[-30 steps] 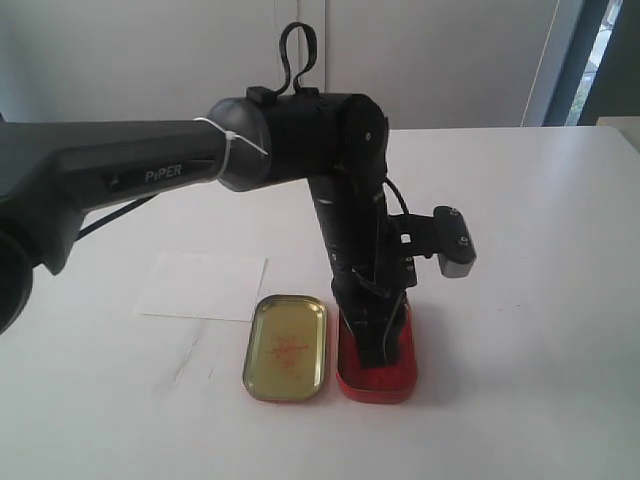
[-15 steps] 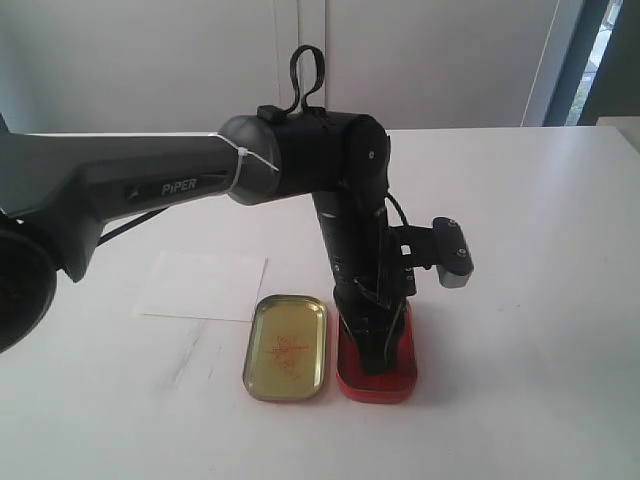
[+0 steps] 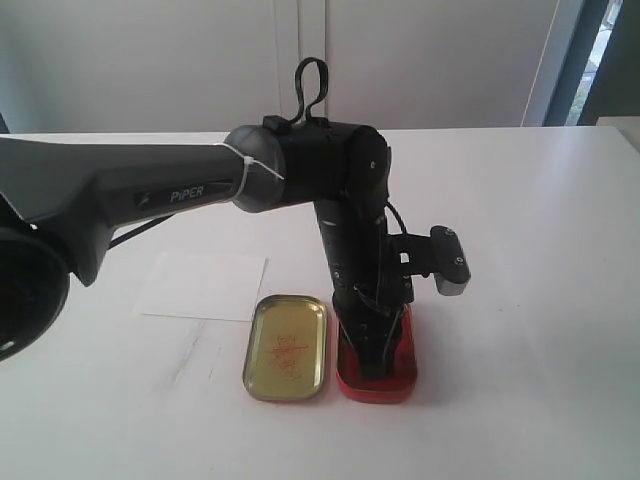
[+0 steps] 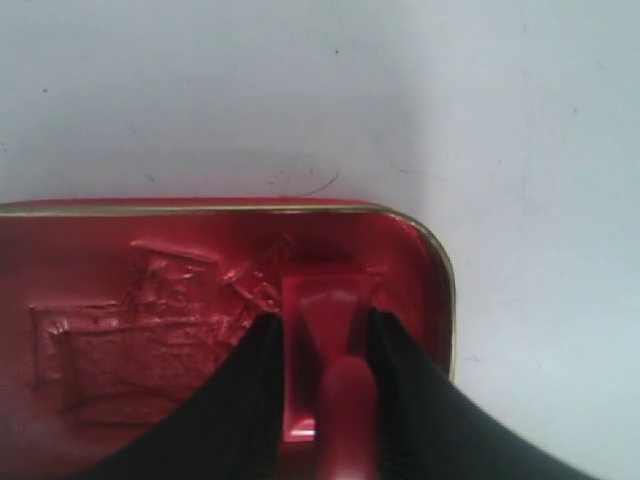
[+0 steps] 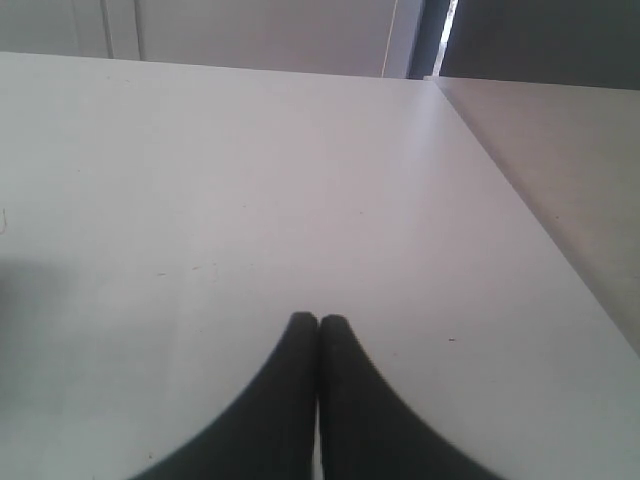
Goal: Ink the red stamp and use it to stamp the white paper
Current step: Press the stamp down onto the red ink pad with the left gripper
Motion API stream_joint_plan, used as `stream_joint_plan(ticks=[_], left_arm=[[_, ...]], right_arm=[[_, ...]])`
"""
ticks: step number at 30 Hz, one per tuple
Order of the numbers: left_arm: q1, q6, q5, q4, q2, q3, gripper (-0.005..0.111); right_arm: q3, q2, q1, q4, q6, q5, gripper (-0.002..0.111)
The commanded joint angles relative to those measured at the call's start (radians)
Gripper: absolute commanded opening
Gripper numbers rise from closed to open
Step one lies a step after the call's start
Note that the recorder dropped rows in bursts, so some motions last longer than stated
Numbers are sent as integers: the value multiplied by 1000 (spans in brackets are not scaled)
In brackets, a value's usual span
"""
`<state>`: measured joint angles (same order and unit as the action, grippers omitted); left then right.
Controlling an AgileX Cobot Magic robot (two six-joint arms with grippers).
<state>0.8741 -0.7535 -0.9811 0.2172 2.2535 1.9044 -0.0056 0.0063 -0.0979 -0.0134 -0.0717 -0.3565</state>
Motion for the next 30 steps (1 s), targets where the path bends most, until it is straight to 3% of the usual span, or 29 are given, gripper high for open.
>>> stream_joint_plan(ticks=[1,30], left_arm=[[6,-10,-15,8,-4,0,0],[6,-10,-31,18,61,0,0]], right_arm=[[6,-6,-3,8,0,14,0],[6,-6,-3,8,0,14,0]])
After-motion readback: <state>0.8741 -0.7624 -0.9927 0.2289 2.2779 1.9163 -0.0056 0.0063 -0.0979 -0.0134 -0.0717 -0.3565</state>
